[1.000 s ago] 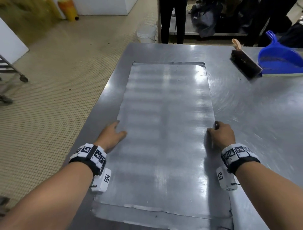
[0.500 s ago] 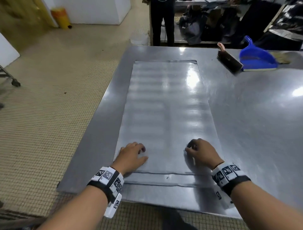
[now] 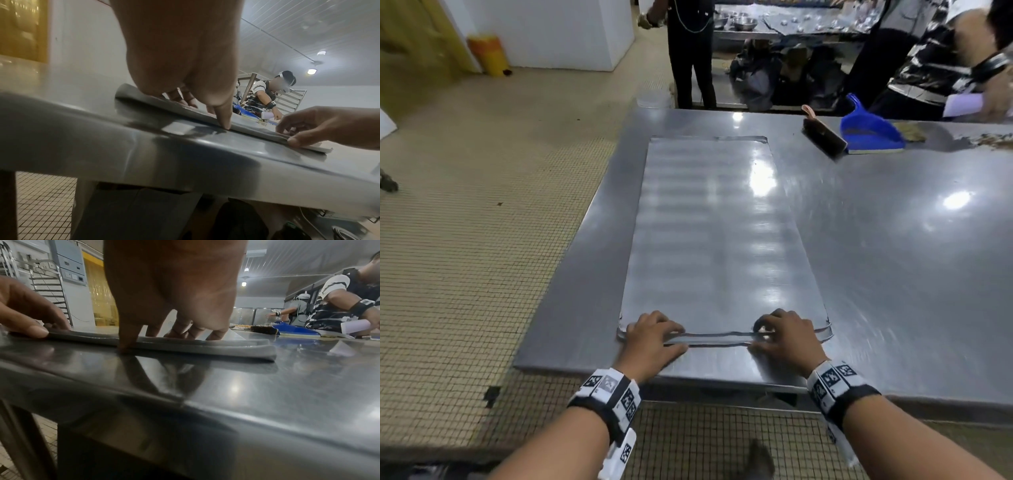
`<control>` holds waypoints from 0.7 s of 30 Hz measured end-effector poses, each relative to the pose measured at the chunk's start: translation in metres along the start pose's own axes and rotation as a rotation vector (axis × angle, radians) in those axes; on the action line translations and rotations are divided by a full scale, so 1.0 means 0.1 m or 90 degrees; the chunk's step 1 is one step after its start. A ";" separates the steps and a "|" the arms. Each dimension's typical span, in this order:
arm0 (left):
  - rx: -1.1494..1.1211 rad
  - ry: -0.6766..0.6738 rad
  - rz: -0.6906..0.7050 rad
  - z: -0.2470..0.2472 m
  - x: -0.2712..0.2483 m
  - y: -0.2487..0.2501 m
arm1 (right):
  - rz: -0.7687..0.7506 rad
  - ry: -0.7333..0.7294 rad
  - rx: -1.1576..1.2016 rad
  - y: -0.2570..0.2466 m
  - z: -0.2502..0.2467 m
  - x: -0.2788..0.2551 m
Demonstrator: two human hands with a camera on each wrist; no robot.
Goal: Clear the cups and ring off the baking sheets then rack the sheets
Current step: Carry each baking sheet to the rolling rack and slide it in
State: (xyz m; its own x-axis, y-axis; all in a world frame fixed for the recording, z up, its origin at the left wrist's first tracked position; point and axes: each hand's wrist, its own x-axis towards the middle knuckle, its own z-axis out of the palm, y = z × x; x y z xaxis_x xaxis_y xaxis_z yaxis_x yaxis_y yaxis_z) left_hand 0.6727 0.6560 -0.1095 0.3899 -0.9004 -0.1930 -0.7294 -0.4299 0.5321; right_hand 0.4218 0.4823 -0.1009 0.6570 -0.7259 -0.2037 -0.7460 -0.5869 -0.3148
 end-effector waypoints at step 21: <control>-0.064 0.009 -0.084 0.49 -0.59 0.68 | -0.002 0.001 0.063 0.60 -0.05 -0.65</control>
State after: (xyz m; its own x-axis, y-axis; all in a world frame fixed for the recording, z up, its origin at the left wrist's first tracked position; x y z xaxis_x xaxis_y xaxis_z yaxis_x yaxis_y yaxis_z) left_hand 0.5721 0.6760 -0.1025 0.4870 -0.8352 -0.2556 -0.6119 -0.5350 0.5826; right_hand 0.3337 0.4919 -0.1021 0.6592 -0.7246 -0.2012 -0.7292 -0.5507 -0.4062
